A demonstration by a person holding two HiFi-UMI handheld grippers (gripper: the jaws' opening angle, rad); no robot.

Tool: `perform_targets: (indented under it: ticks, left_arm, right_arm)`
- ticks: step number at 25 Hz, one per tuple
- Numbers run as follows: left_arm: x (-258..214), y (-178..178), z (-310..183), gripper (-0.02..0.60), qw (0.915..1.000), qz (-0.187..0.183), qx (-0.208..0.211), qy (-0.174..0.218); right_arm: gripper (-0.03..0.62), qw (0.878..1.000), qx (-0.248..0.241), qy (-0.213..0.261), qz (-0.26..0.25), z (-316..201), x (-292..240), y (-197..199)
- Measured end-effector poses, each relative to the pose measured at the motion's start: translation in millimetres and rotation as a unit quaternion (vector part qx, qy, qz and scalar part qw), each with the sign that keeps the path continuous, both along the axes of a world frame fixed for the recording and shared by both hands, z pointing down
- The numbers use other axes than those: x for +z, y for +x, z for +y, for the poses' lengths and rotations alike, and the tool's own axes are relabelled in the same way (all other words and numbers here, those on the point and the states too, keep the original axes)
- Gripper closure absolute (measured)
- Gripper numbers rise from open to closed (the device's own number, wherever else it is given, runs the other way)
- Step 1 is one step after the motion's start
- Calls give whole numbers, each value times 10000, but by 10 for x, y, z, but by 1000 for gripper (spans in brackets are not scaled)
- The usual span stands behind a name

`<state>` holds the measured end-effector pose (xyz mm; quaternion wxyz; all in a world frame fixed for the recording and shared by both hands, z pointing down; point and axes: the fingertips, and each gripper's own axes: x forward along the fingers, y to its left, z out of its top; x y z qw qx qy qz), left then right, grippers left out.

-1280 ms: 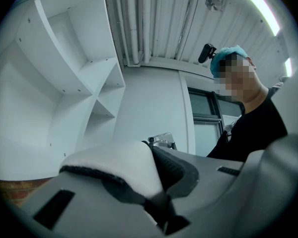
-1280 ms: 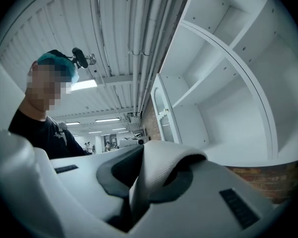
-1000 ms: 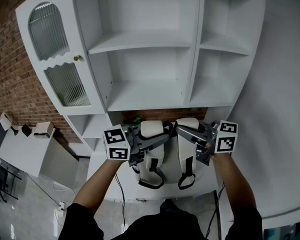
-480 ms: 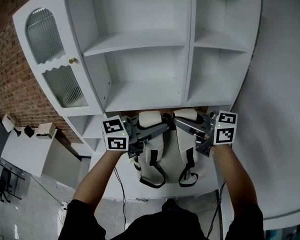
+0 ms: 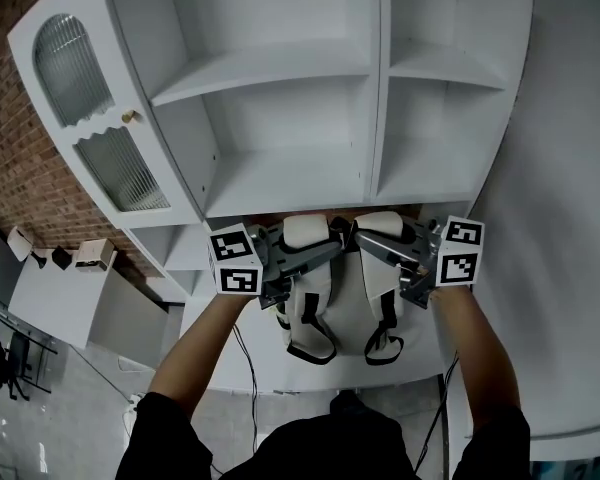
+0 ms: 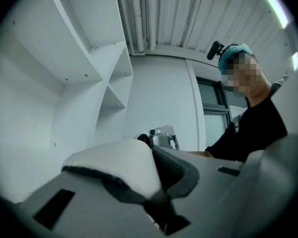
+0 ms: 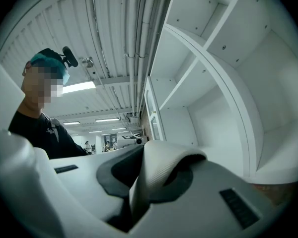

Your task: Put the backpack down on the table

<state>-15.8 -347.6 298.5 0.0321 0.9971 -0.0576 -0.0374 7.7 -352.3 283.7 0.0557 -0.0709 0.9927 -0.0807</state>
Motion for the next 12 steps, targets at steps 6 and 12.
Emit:
perform_targets:
  ticks: [6, 12]
  left_arm:
    - [155, 18, -86, 522, 9999, 15, -43, -90]
    - [388, 33, -218, 522, 9997, 69, -120, -219]
  right_arm:
    - [546, 9998, 38, -205, 49, -100, 156, 10]
    - [546, 9993, 42, -357, 135, -214, 376, 7]
